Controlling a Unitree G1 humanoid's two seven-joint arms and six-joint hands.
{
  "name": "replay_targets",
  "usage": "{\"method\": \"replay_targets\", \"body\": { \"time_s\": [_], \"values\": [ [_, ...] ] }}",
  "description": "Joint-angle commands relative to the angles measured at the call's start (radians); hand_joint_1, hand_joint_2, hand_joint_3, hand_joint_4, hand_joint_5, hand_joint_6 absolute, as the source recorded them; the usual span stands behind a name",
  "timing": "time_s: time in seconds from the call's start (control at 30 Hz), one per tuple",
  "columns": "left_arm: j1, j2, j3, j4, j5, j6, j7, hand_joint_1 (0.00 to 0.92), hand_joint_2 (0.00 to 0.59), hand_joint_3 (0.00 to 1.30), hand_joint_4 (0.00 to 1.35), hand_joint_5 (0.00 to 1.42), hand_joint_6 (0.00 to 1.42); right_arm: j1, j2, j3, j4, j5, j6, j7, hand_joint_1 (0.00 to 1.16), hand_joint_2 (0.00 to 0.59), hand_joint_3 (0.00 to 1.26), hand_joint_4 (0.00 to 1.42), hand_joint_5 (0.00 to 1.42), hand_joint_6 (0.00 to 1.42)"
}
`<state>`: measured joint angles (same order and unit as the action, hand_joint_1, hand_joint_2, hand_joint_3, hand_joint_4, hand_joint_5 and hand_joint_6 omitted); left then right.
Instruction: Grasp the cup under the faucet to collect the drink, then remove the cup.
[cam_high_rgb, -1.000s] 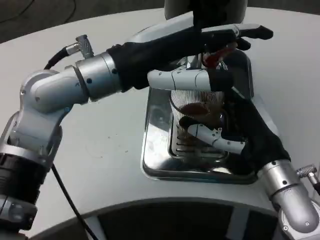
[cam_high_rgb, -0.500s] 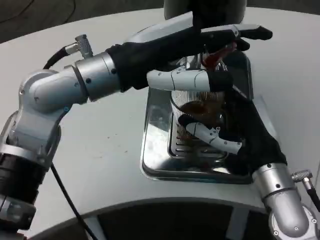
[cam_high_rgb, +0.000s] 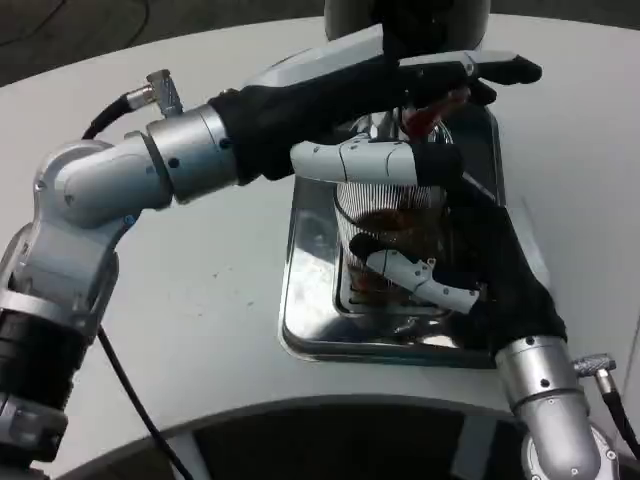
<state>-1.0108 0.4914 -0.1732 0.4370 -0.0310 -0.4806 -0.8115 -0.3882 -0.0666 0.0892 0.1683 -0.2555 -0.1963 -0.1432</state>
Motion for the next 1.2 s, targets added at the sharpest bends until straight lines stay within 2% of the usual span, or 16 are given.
{"method": "replay_targets", "body": {
  "time_s": [0.03, 0.2, 0.4, 0.77, 1.2],
  "values": [
    [0.064, 0.011, -0.036, 0.001, 0.041, 0.025, -0.038, 0.000, 0.027, 0.13, 0.08, 0.13, 0.12, 0.027, 0.022, 0.004, 0.001, -0.018, -0.035, -0.045, 0.78, 0.242, 0.36, 0.40, 0.43, 0.20],
    [0.073, 0.013, -0.034, -0.012, 0.036, 0.028, -0.037, 0.000, 0.027, 0.14, 0.09, 0.13, 0.12, 0.035, 0.035, 0.006, 0.000, -0.034, -0.043, -0.076, 0.79, 0.246, 0.38, 0.45, 0.50, 0.26],
    [0.089, 0.004, 0.000, -0.032, 0.007, 0.006, -0.007, 0.000, 0.027, 0.12, 0.08, 0.15, 0.13, 0.043, 0.044, 0.013, -0.005, -0.049, -0.045, -0.101, 0.80, 0.250, 0.41, 0.49, 0.54, 0.29],
    [0.113, -0.044, 0.106, -0.067, -0.060, -0.075, 0.095, 0.000, 0.040, 0.12, 0.09, 0.19, 0.20, 0.055, 0.039, 0.014, -0.015, -0.052, -0.043, -0.103, 0.79, 0.259, 0.42, 0.51, 0.56, 0.31],
    [0.111, -0.073, 0.160, -0.114, -0.099, -0.086, 0.119, 0.000, 0.046, 0.16, 0.16, 0.26, 0.28, 0.056, 0.038, 0.011, -0.016, -0.049, -0.045, -0.104, 0.79, 0.260, 0.45, 0.51, 0.58, 0.32]
  ]
}}
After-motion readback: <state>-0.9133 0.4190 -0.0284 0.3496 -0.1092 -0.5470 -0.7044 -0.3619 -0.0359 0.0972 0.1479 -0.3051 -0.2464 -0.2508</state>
